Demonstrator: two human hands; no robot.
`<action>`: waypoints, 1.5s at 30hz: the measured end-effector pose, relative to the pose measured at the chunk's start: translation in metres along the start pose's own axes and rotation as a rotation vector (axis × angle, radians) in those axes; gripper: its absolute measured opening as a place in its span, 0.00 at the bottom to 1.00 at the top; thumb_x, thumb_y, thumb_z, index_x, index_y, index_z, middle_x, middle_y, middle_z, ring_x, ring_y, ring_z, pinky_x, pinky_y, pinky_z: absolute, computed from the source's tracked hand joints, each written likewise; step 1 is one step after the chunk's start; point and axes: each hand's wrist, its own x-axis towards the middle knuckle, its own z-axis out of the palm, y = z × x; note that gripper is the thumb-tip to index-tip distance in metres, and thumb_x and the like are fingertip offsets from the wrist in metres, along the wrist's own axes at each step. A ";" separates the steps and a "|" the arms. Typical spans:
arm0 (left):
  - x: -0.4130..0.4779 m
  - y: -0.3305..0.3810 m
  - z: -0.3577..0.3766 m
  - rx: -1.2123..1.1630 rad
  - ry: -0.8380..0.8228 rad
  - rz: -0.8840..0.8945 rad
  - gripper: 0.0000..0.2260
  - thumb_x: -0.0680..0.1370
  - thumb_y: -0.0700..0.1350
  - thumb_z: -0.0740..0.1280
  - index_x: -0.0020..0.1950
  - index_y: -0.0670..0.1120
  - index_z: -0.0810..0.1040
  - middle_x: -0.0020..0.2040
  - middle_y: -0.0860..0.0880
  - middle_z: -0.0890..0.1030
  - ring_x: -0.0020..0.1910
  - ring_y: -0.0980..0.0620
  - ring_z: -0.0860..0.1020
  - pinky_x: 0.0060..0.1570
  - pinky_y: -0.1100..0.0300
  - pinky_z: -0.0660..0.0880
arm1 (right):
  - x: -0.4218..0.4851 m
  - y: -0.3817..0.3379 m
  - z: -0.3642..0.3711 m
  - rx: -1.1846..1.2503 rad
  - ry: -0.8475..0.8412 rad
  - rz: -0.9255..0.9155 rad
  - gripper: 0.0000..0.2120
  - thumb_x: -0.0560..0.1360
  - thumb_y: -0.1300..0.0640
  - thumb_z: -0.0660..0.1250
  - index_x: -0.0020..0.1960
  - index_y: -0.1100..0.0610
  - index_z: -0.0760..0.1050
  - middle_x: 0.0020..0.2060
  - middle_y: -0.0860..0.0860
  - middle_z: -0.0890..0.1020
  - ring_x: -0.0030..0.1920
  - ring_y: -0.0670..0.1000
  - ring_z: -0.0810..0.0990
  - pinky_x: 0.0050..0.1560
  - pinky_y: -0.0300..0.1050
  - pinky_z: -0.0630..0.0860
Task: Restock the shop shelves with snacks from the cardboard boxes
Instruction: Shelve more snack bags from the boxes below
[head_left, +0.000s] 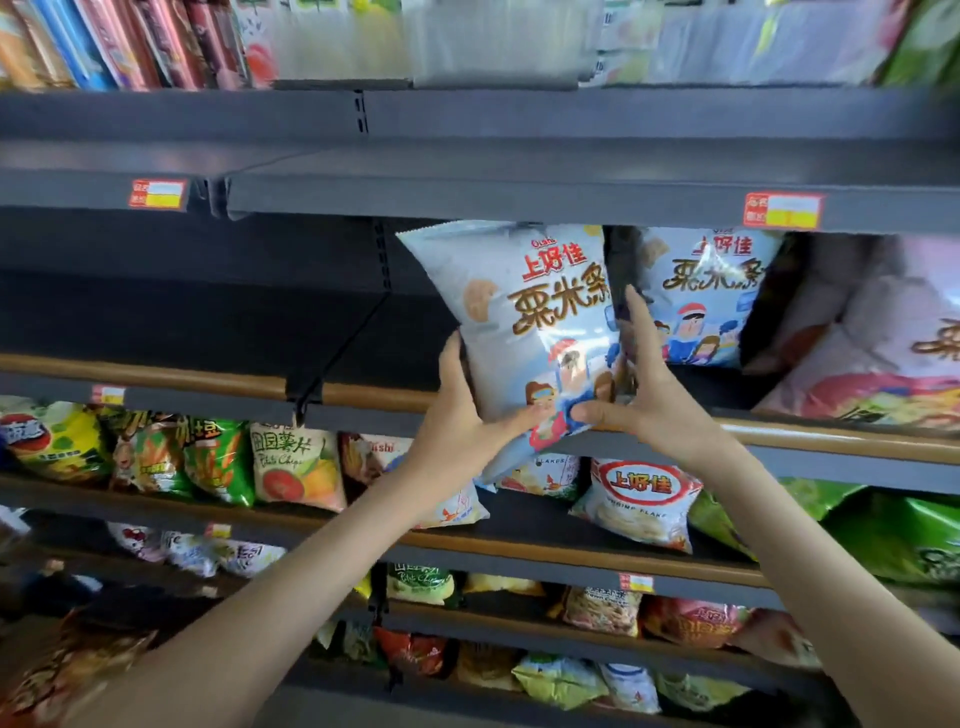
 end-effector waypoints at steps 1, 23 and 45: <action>-0.004 -0.001 0.005 -0.015 0.012 0.014 0.47 0.69 0.50 0.76 0.77 0.51 0.48 0.68 0.57 0.68 0.60 0.69 0.72 0.51 0.74 0.73 | -0.006 0.004 0.001 -0.010 0.015 -0.016 0.54 0.68 0.72 0.72 0.76 0.46 0.38 0.69 0.37 0.61 0.66 0.34 0.69 0.56 0.32 0.74; -0.001 0.008 -0.029 0.284 -0.120 0.350 0.45 0.67 0.52 0.77 0.69 0.71 0.47 0.72 0.64 0.60 0.73 0.62 0.60 0.71 0.59 0.62 | -0.039 0.010 0.014 -0.037 0.292 -0.127 0.39 0.63 0.50 0.78 0.62 0.44 0.54 0.63 0.51 0.69 0.64 0.46 0.73 0.66 0.51 0.72; 0.077 0.034 0.111 0.205 -0.189 0.118 0.35 0.75 0.57 0.68 0.75 0.48 0.55 0.70 0.48 0.72 0.65 0.49 0.74 0.57 0.59 0.73 | -0.036 0.048 -0.069 -0.174 0.644 -0.076 0.46 0.74 0.67 0.70 0.76 0.58 0.38 0.70 0.56 0.66 0.67 0.48 0.72 0.64 0.40 0.73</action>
